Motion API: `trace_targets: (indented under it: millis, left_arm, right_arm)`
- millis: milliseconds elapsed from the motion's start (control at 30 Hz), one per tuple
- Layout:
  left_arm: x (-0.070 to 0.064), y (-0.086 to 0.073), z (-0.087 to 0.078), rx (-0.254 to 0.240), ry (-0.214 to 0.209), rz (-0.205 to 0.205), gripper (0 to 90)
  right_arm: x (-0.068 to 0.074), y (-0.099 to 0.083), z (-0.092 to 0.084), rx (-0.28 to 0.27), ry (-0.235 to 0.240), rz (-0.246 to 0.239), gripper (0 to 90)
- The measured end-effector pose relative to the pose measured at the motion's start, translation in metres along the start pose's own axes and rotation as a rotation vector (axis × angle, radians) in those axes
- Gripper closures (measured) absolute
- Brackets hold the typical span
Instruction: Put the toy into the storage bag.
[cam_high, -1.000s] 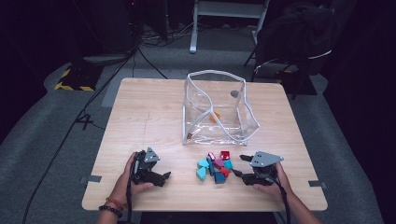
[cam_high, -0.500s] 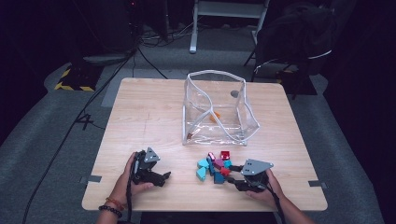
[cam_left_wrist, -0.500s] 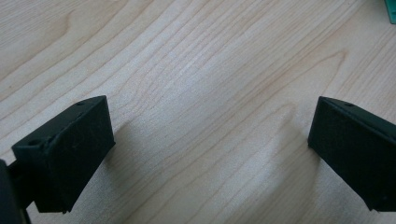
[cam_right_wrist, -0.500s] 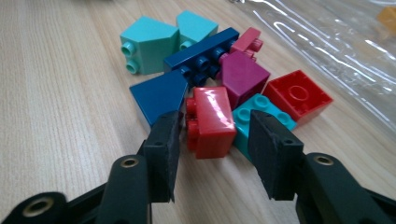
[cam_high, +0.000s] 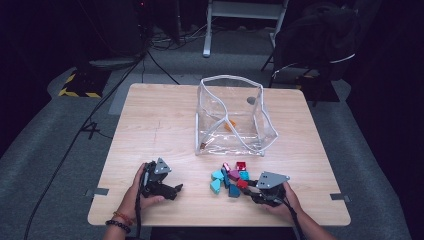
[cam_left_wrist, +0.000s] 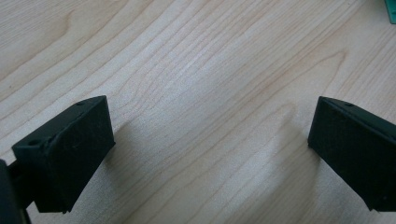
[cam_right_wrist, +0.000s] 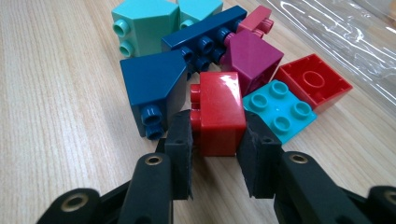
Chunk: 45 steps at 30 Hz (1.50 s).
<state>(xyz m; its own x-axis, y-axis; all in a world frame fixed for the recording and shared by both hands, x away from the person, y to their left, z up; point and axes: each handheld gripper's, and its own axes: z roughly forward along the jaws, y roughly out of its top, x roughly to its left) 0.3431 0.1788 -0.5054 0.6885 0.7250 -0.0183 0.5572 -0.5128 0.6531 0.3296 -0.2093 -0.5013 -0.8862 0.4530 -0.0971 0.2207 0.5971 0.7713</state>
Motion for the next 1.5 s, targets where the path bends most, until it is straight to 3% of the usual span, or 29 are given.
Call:
trace_targets:
  millis: [300,900,1500]
  left_arm:
    - [0.000,0.000,0.000,0.000,0.004,0.001,0.5]
    - [0.000,0.000,0.000,0.000,0.003,0.000,0.5]
    - [0.000,0.000,0.000,0.000,0.004,0.000,0.5]
  right_arm:
    - [-0.007,-0.004,-0.021,-0.050,-0.032,-0.004,68.2]
    - [-0.048,-0.018,-0.055,-0.107,-0.146,0.113,68.3]
    - [-0.075,-0.026,-0.079,-0.142,-0.242,0.186,68.3]
